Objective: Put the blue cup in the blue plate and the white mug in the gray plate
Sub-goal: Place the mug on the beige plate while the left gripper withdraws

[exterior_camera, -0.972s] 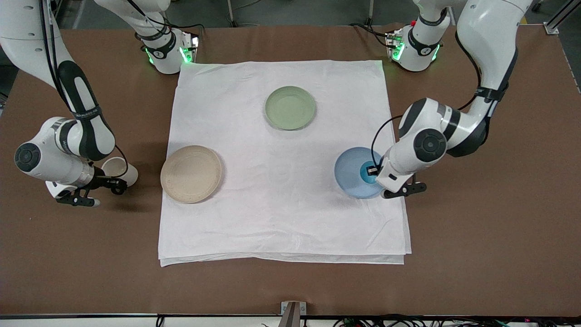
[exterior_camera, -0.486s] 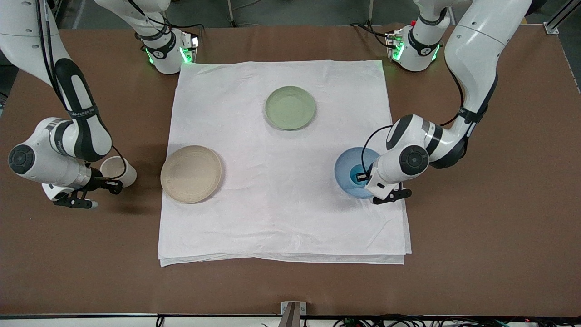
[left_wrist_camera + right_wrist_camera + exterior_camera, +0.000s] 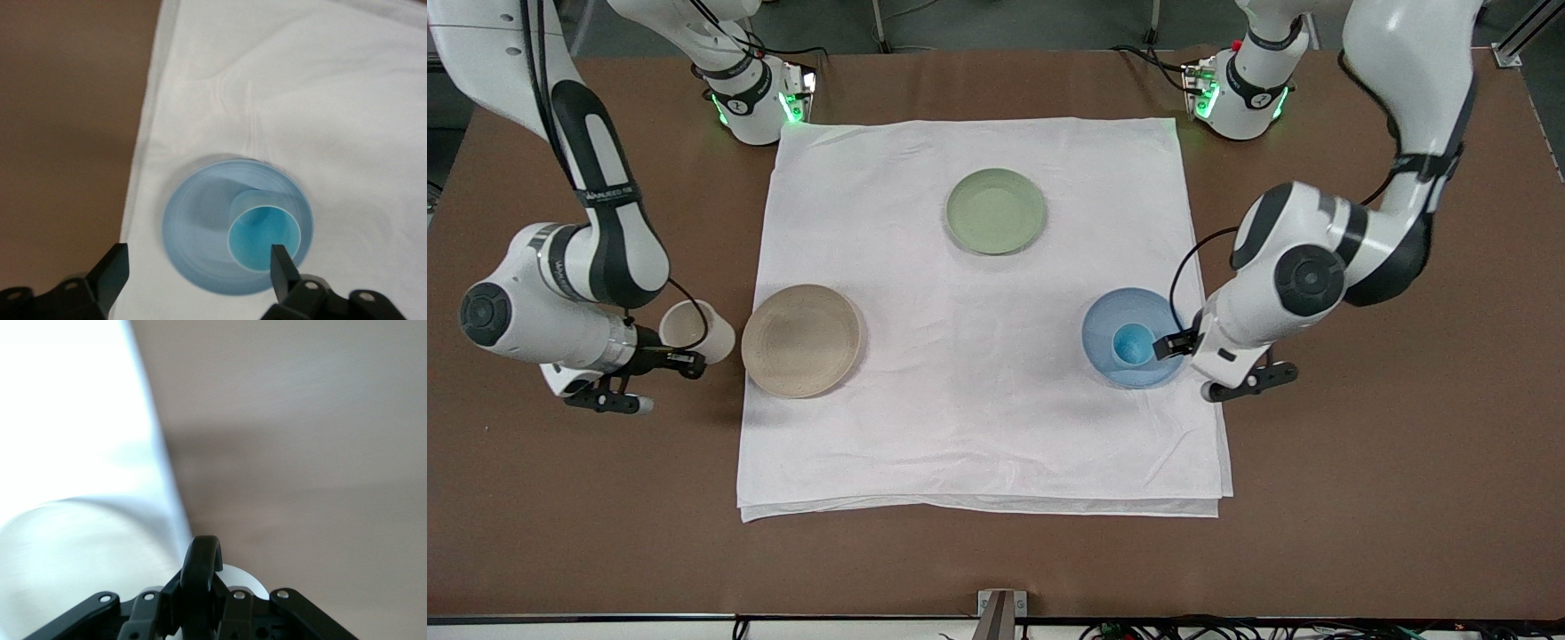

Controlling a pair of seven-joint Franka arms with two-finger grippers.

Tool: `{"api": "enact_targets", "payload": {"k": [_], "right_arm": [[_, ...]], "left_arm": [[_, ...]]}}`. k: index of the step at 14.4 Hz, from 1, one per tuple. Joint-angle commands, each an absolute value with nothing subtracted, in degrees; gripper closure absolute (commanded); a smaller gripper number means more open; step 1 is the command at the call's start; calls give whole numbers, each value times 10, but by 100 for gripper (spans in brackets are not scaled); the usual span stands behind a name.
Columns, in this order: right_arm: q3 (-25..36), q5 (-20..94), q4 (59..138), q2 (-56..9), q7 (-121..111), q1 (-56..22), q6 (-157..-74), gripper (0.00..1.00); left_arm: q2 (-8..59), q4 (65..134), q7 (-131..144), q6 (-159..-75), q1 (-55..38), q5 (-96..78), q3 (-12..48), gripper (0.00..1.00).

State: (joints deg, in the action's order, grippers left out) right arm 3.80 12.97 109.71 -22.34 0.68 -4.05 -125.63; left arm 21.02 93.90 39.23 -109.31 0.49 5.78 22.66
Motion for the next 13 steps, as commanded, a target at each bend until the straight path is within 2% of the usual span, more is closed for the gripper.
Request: {"api": "enact_targets", "payload": {"k": [1, 2, 4, 6, 8, 10, 11, 12, 13], "right_arm": [[42, 172, 1152, -195, 35, -89, -1298, 100], [42, 172, 1165, -197, 54, -110, -1328, 100], [42, 172, 1190, -200, 71, -145, -1383, 100], [42, 172, 1189, -206, 70, -155, -1392, 99], [42, 167, 1186, -219, 64, -156, -1393, 95], [43, 165, 1185, -221, 62, -156, -1390, 76], [43, 164, 1185, -221, 62, -156, -1388, 60], [42, 164, 1177, -221, 62, -155, -1386, 31], [42, 164, 1171, -221, 63, -153, -1385, 8]], "left_arm": [[185, 821, 368, -954, 15, 102, 222, 0], [184, 789, 346, -924, 17, 135, 223, 0], [170, 776, 289, -899, 30, 172, 224, 0], [143, 776, 230, -899, 81, 154, 229, 0], [121, 776, 177, -899, 102, 134, 225, 0], [89, 782, 134, -899, 90, 125, 208, 0], [73, 788, 119, -889, 67, 111, 171, 0], [56, 794, 101, -873, 39, 80, 130, 0], [42, 804, 86, -868, 18, 49, 89, 0]]}}
